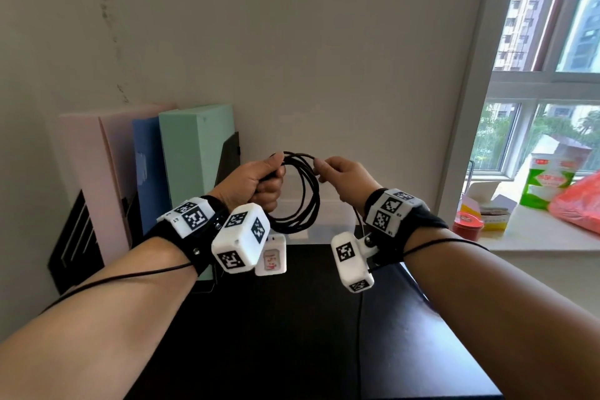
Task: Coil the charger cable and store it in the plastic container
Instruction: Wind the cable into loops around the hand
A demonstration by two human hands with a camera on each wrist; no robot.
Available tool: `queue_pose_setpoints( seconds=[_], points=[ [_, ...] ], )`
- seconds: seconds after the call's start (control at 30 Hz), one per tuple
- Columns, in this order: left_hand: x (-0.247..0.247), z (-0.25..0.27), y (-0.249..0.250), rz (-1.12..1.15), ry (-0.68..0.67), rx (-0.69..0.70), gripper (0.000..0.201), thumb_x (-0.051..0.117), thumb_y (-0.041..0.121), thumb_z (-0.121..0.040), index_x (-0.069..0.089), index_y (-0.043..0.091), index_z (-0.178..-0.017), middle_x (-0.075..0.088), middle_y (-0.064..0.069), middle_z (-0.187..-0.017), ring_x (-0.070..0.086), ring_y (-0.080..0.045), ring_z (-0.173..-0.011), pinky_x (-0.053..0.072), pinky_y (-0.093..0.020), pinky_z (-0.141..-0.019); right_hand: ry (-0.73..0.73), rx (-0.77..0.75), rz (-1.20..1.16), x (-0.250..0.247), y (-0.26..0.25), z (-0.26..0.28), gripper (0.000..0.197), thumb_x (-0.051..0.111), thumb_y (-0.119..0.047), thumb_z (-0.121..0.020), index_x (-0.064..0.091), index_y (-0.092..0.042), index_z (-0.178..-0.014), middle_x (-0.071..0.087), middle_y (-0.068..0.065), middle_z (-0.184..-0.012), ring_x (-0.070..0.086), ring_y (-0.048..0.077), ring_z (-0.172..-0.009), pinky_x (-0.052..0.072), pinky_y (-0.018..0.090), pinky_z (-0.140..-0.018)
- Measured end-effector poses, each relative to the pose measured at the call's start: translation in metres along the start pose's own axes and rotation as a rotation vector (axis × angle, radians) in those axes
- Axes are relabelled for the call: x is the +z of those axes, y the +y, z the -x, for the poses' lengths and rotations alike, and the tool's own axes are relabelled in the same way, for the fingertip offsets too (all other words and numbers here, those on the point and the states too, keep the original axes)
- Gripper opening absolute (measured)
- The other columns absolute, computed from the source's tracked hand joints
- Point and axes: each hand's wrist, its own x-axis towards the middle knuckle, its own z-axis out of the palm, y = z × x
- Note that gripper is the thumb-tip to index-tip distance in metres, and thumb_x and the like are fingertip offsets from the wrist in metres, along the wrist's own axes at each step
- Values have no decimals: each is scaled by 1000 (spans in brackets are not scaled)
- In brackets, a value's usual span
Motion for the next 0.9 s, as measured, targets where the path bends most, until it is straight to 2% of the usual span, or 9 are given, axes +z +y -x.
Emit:
queue_pose_setpoints(
  seconds=[0.1,0.3,0.37,0.43,0.5,0.57,0.67,0.77,0.9],
  points=[
    [0,-2,4,161,-87,40,37,82,45,-52,56,19,-54,24,8,-35,20,-3,-24,28,-10,-29,-171,130,-220,4,9,5,38,41,-50,-94,63,-20,-96,62,3,-92,39,10,-56,31,19,-42],
    [-9,-7,15,403,-93,178,34,84,38,-51,55,19,-50,23,2,-33,10,-6,-34,25,-15,-27,-306,297,-432,-2,35,16,33,43,-37,-97,58,-10,-84,51,3,-62,31,6,-36,22,15,-32],
    [-13,-8,19,467,-2,213,40,75,47,-68,54,19,-47,16,3,-36,8,-7,-33,21,-15,-27,-266,321,-424,-7,47,16,30,43,-31,-98,56,-10,-81,44,2,-60,29,5,-34,21,14,-32],
    [-17,-10,22,509,145,250,54,46,50,-91,51,20,-47,22,3,-30,12,-9,-26,20,-15,-27,-190,330,-362,-13,57,16,26,45,-26,-98,55,-11,-79,41,2,-60,29,5,-33,22,14,-32],
    [-19,-12,24,532,259,285,52,31,51,-96,45,20,-56,30,4,-28,22,-8,-20,18,-15,-28,-64,307,-156,-18,63,15,19,50,-21,-95,60,-13,-80,43,2,-61,34,9,-38,27,16,-35],
    [-17,-13,23,481,331,312,47,29,53,-95,40,21,-63,31,6,-30,25,-6,-21,18,-14,-29,61,243,130,-21,62,14,14,55,-21,-90,68,-16,-88,56,2,-70,49,16,-55,41,22,-51],
    [-12,-17,18,371,353,342,42,32,43,-98,43,18,-66,34,9,-36,28,-3,-25,23,-13,-31,-16,110,660,-16,45,21,23,50,-34,-91,69,-31,-104,67,-4,-102,62,20,-95,50,29,-79],
    [-4,-19,14,308,299,284,32,31,23,-99,41,15,-69,40,7,-40,31,-6,-29,28,-12,-36,-99,-230,1029,-4,21,29,27,43,-36,-93,65,-40,-110,63,-9,-109,56,18,-110,47,31,-82],
    [7,-20,3,-20,291,213,32,28,12,-100,37,14,-70,43,6,-45,34,-6,-33,29,-15,-38,-145,-586,996,6,-13,34,23,49,-34,-91,66,-35,-105,66,-11,-102,51,14,-104,40,27,-74]
  ],
)
